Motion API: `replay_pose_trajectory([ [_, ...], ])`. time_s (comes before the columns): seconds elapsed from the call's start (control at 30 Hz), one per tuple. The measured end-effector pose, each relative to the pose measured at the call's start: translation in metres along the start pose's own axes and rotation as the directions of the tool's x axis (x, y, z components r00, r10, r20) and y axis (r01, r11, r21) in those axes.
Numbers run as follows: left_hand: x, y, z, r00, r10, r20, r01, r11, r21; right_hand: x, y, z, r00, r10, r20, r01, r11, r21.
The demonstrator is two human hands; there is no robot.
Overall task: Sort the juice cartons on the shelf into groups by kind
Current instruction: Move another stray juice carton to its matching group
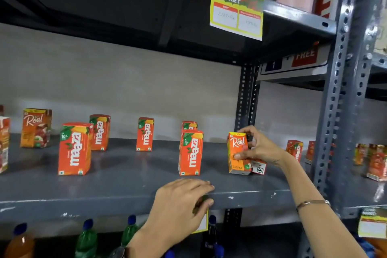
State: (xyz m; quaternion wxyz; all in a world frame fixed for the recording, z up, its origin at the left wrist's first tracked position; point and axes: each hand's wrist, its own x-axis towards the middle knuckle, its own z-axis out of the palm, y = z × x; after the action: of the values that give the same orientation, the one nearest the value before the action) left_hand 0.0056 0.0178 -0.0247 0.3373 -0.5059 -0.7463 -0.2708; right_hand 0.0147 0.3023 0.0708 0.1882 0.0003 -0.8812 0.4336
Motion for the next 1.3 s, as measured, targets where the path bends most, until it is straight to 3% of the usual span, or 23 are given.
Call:
replay_pose_trajectory([
  [0.1, 0.000, 0.003, -0.005, 0.999, -0.041, -0.002, 0.041, 0.998, -0.039, -0.017, -0.008, 0.008, 0.990, -0.073, -0.124, 0.082, 0.995, 0.062],
  [0.27, -0.009, -0.002, -0.018, 0.981, -0.157, -0.117, 0.114, 0.945, -0.307, -0.051, -0.028, 0.019, 0.927, -0.175, -0.333, 0.211, 0.975, 0.073],
  [0.43, -0.038, -0.025, -0.053, 0.946, -0.159, -0.281, 0.090, 0.966, -0.244, -0.078, -0.067, 0.027, 0.808, -0.278, -0.520, 0.375, 0.923, 0.089],
  [0.6, -0.070, -0.066, -0.108, 0.908, -0.185, -0.376, 0.077, 0.956, -0.283, -0.082, -0.136, 0.076, 0.780, -0.430, -0.455, 0.498, 0.867, 0.034],
  [0.8, -0.123, -0.126, -0.196, 0.812, -0.296, -0.502, 0.184, 0.947, -0.262, -0.054, -0.227, 0.187, 0.741, -0.555, -0.378, 0.628, 0.772, 0.099],
  [1.0, -0.202, -0.199, -0.282, 0.693, -0.310, -0.651, 0.350, 0.934, -0.072, -0.021, -0.316, 0.319, 0.684, -0.639, -0.352, 0.721, 0.664, 0.197],
  [1.17, -0.251, -0.252, -0.309, 0.675, -0.333, -0.659, 0.500, 0.863, 0.077, 0.024, -0.364, 0.419, 0.723, -0.627, -0.289, 0.683, 0.711, 0.168],
  [1.3, -0.269, -0.273, -0.310, 0.696, -0.346, -0.630, 0.522, 0.846, 0.112, 0.057, -0.376, 0.474, 0.791, -0.590, -0.159, 0.597, 0.802, -0.006],
])
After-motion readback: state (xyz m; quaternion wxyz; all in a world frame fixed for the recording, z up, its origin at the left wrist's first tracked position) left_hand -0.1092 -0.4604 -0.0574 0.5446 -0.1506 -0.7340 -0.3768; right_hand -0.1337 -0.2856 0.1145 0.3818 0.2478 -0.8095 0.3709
